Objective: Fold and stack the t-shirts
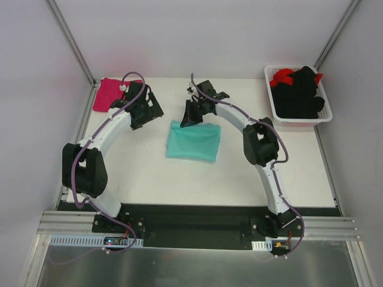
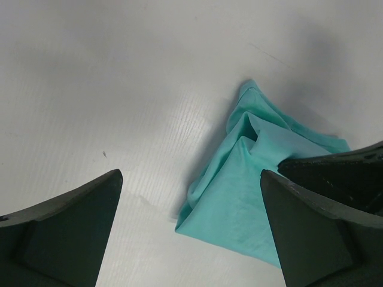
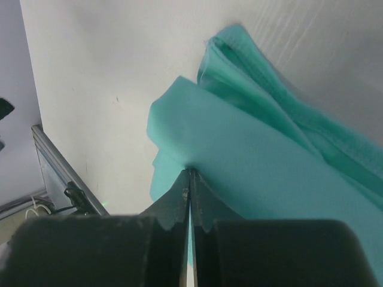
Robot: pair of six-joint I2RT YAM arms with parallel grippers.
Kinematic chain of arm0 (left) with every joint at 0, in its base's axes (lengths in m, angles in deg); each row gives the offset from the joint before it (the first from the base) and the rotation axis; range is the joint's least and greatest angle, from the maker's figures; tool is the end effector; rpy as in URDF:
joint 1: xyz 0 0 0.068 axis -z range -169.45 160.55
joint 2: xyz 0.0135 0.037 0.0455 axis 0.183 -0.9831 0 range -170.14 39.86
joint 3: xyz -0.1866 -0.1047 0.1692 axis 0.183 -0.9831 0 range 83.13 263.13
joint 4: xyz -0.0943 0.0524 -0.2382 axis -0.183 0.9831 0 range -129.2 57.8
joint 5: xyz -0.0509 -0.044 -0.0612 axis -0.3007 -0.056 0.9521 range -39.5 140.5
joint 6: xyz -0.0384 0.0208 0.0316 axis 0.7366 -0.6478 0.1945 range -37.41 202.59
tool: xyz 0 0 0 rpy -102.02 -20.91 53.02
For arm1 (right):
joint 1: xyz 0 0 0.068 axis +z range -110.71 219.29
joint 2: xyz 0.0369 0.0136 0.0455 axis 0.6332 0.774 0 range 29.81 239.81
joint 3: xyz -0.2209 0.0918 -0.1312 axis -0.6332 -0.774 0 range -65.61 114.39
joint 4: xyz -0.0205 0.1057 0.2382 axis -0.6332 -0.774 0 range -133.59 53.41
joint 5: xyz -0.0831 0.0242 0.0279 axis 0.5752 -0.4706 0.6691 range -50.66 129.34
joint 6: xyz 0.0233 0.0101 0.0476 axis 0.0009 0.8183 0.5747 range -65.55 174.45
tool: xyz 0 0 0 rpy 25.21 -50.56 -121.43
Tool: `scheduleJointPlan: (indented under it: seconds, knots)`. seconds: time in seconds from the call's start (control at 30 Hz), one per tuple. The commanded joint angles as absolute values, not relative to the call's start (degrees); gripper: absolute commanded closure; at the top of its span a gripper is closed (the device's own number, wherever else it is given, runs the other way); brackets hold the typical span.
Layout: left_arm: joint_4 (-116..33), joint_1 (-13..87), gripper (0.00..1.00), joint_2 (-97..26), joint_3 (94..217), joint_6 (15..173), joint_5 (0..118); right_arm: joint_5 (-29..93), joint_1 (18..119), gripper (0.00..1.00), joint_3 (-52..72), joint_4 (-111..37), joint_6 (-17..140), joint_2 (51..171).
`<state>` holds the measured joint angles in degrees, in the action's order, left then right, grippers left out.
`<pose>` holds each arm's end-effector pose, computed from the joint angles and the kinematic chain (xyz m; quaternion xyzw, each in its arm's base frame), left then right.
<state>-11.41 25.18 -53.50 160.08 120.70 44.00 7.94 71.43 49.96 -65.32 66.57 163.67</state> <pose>0.3551 -0.0886 0.2891 -0.2088 0.8960 -0.1258 0.3713 0.4351 0.2953 0.2074 -0.2534 0.8649 0.3661 0.2317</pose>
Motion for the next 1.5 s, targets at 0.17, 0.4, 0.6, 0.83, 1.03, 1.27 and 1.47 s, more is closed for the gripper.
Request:
scheduleJointPlan:
  seconds: [0.17,0.4,0.6,0.83,1.03,1.27,1.47]
  knots:
    - [-8.2,25.3,0.01,-49.6,158.9,120.7,43.9,6.3,69.8,0.99,61.9,-64.2,68.8,173.4]
    - [-7.7,25.3,0.01,-48.8,157.8,120.6,44.5,5.7,67.1,0.99,60.0,-62.2,66.2,171.4]
    - [-7.7,25.6,0.01,-48.1,156.4,121.3,45.7,6.5,65.7,0.99,57.7,-63.6,61.6,167.4]
    - [-9.0,28.0,0.01,-48.0,158.4,120.6,46.3,6.6,65.2,0.99,50.3,-64.9,62.1,158.5]
    - [-9.7,29.4,0.01,-50.0,161.9,120.5,48.0,8.0,65.3,0.99,43.7,-66.2,62.7,148.7]
    - [-21.8,29.9,0.01,-53.9,160.0,119.7,57.3,11.2,62.8,0.99,30.6,-65.2,59.9,142.9]
    - [-29.4,30.8,0.06,-61.1,163.8,117.3,58.4,12.6,60.9,0.99,28.7,-65.8,58.7,144.0]
